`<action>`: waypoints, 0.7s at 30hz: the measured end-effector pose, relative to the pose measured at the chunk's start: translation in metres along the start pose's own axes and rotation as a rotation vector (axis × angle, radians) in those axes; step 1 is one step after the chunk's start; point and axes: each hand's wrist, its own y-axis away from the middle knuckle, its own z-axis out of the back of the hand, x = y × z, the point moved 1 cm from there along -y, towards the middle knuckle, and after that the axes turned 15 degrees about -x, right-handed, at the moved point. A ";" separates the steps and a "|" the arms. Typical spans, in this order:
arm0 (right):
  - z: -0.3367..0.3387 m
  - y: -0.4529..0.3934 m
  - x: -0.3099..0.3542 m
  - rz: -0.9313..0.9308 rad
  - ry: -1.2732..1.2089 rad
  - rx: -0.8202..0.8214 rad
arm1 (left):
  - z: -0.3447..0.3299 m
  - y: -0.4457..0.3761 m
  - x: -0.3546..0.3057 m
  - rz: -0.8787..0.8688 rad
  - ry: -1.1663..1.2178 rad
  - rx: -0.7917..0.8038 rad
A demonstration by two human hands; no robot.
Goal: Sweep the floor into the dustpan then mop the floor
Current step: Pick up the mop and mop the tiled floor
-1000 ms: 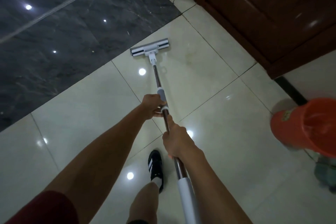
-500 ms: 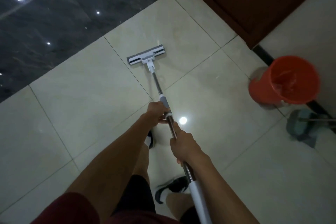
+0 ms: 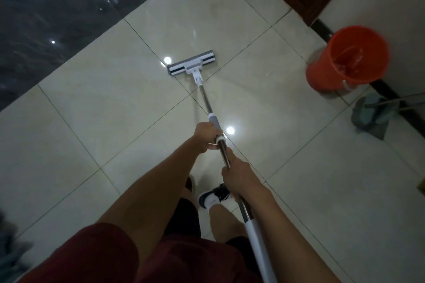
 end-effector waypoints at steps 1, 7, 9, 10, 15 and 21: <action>-0.008 0.007 -0.001 -0.016 -0.006 -0.005 | 0.005 0.004 0.007 0.001 -0.001 0.009; -0.057 0.047 0.000 -0.040 -0.011 -0.061 | 0.039 0.019 0.044 0.032 0.039 0.012; -0.074 0.059 0.000 -0.040 -0.004 -0.078 | 0.050 0.023 0.057 0.043 0.041 0.017; -0.082 0.066 0.000 -0.045 -0.001 -0.084 | 0.055 0.025 0.064 0.044 0.033 0.024; -0.108 0.099 -0.009 -0.072 -0.025 -0.166 | 0.064 0.037 0.099 0.040 0.037 -0.006; -0.120 0.152 -0.055 -0.046 -0.015 -0.231 | 0.048 0.073 0.149 0.010 0.005 -0.022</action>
